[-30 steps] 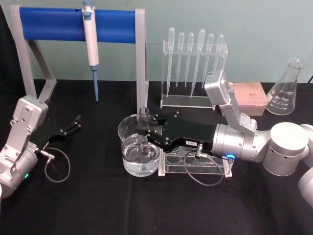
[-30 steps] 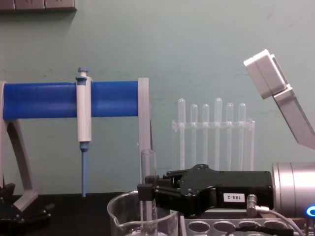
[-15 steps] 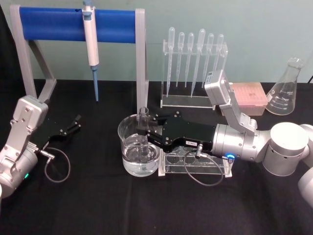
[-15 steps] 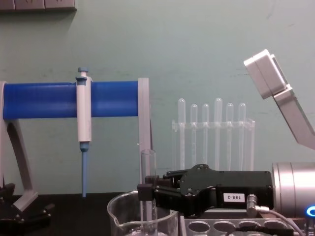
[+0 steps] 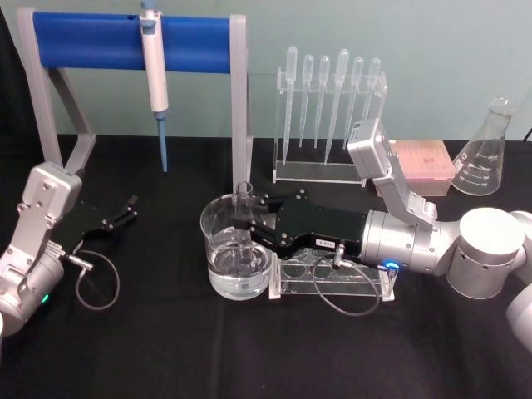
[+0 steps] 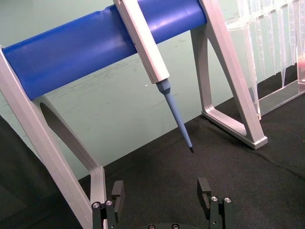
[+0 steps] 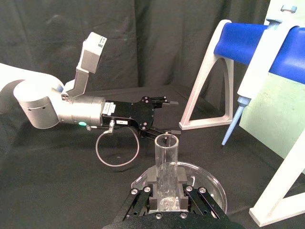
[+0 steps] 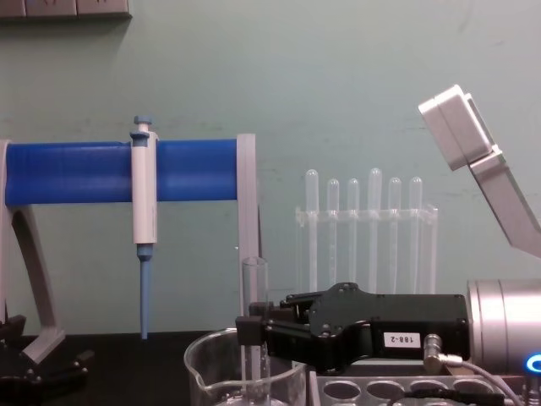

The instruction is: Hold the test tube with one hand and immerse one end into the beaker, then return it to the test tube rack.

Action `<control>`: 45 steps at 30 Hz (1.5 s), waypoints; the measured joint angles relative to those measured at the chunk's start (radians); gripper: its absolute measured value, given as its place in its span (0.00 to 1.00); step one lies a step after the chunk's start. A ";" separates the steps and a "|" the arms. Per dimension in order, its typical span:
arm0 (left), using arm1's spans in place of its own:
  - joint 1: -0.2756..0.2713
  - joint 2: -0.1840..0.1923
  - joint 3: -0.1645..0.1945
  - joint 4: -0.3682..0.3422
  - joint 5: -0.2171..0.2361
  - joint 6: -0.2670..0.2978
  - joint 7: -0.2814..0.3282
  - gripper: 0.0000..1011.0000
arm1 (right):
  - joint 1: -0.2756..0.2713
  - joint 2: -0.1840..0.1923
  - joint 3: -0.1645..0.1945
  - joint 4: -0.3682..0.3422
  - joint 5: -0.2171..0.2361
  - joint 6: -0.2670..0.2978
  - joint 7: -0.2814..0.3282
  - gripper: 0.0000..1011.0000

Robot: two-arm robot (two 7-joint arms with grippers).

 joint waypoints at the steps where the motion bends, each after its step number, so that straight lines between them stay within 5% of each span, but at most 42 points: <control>1: 0.000 0.000 0.000 0.000 0.000 0.000 0.000 0.99 | 0.000 0.000 0.000 0.000 0.000 0.000 0.000 0.23; 45: 0.000 0.000 0.000 0.000 0.000 0.000 0.000 0.99 | 0.000 0.000 0.000 0.000 0.000 0.000 0.000 0.23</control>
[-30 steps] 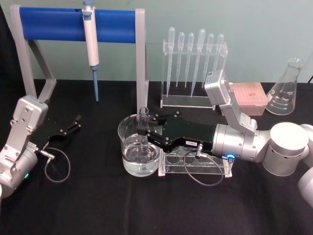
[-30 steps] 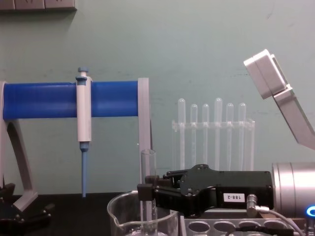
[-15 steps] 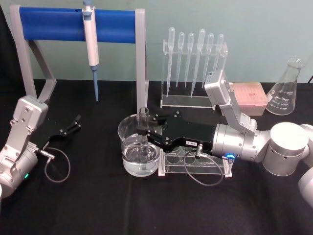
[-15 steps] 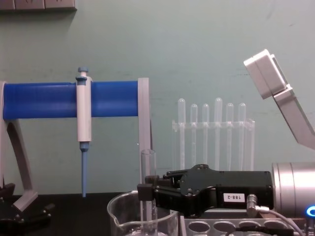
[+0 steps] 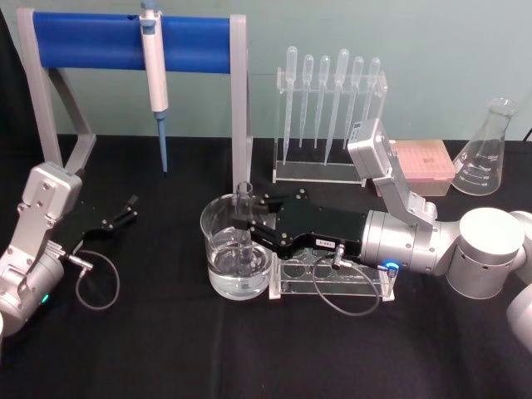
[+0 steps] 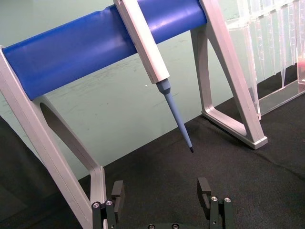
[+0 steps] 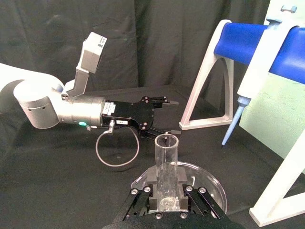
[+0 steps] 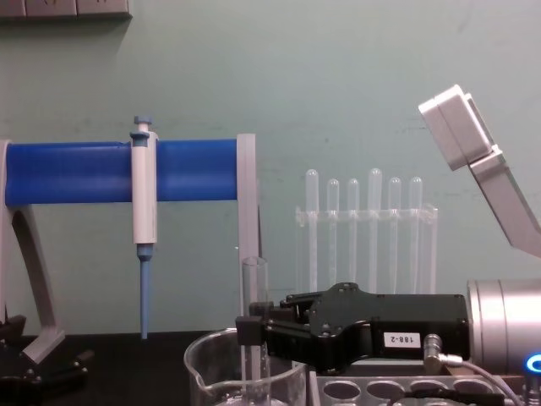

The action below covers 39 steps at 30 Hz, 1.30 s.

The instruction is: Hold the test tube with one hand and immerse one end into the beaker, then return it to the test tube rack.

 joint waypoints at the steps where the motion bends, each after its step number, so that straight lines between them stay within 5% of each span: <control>1: 0.000 0.000 0.000 0.000 0.000 0.000 0.000 0.99 | 0.000 0.000 0.000 0.000 0.000 0.000 0.000 0.23; 39: 0.000 0.000 0.000 0.000 0.000 0.000 0.000 0.99 | 0.000 0.000 0.000 0.000 0.000 0.000 0.000 0.23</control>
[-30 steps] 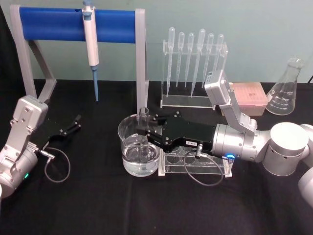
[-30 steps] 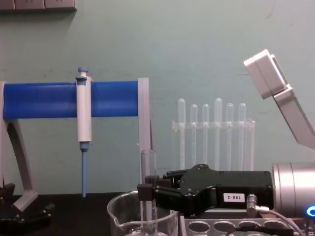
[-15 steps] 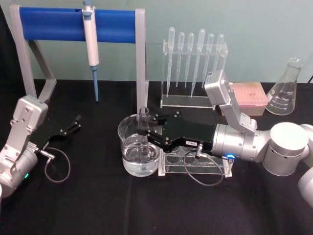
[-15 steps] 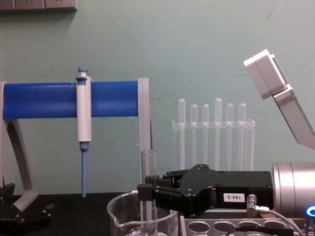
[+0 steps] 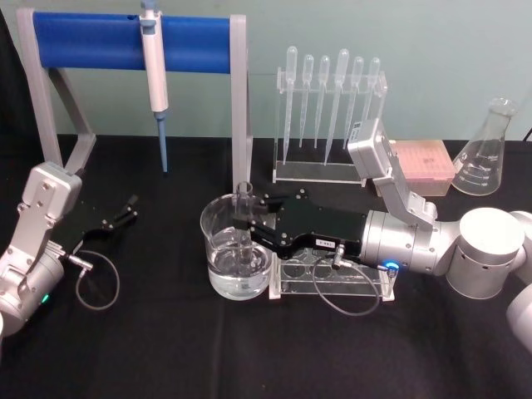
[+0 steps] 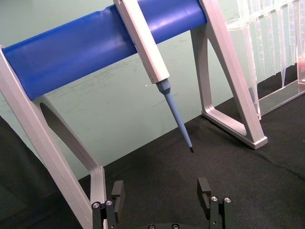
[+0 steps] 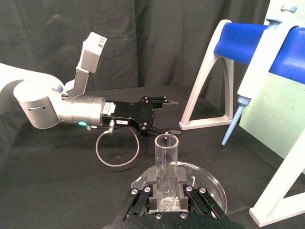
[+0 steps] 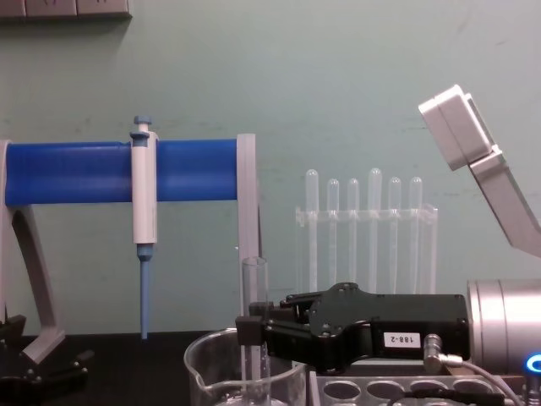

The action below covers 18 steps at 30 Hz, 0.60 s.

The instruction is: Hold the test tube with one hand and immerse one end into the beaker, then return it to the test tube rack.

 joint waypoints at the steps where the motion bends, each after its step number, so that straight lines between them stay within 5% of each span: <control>1: 0.000 0.000 0.000 0.000 0.000 0.000 0.000 0.99 | 0.000 0.000 0.000 0.000 0.000 0.000 0.000 0.23; 18: 0.000 0.000 0.000 0.000 0.000 0.000 0.000 0.99 | 0.003 0.000 0.000 0.000 0.000 0.000 0.005 0.23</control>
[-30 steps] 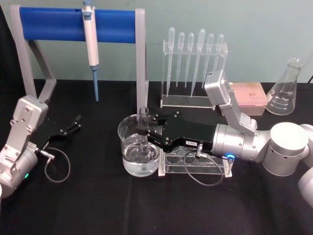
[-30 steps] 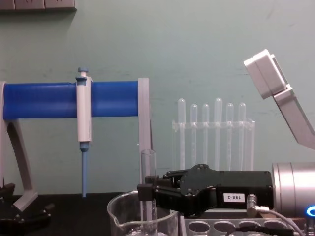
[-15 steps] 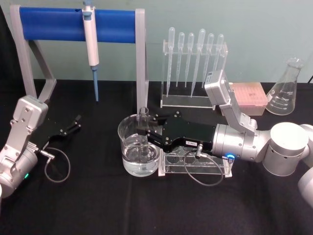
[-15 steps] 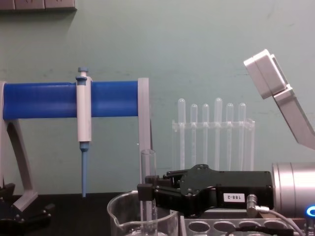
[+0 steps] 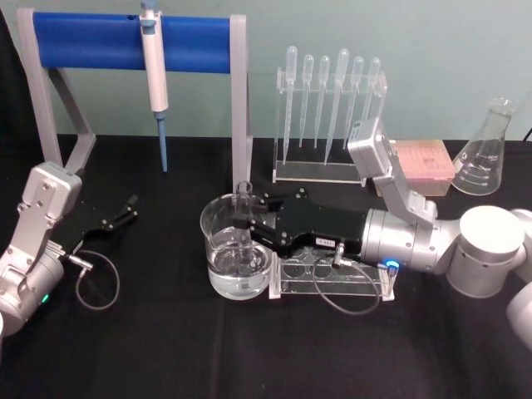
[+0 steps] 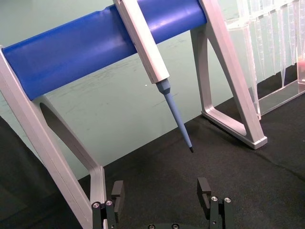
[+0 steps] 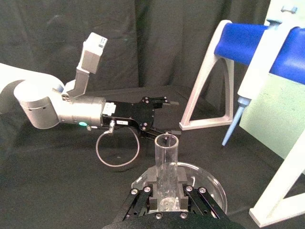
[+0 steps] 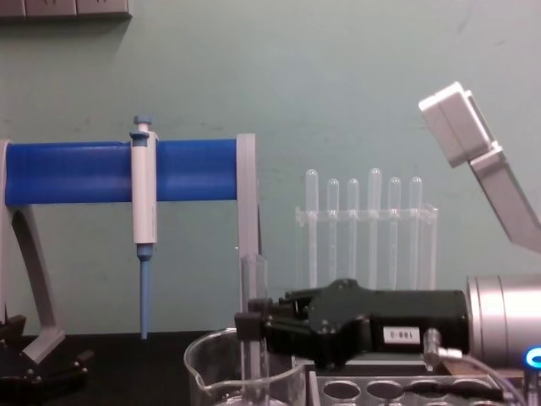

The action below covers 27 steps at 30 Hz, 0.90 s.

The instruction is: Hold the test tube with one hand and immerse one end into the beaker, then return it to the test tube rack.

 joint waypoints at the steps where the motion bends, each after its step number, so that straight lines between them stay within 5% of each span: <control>1: 0.000 0.000 0.000 0.000 0.000 0.000 0.000 0.99 | 0.003 0.000 0.000 -0.001 0.000 0.000 0.004 0.23; 27: 0.000 0.000 0.000 0.000 0.000 0.000 0.000 0.99 | 0.107 0.094 0.019 -0.254 0.029 0.122 -0.009 0.23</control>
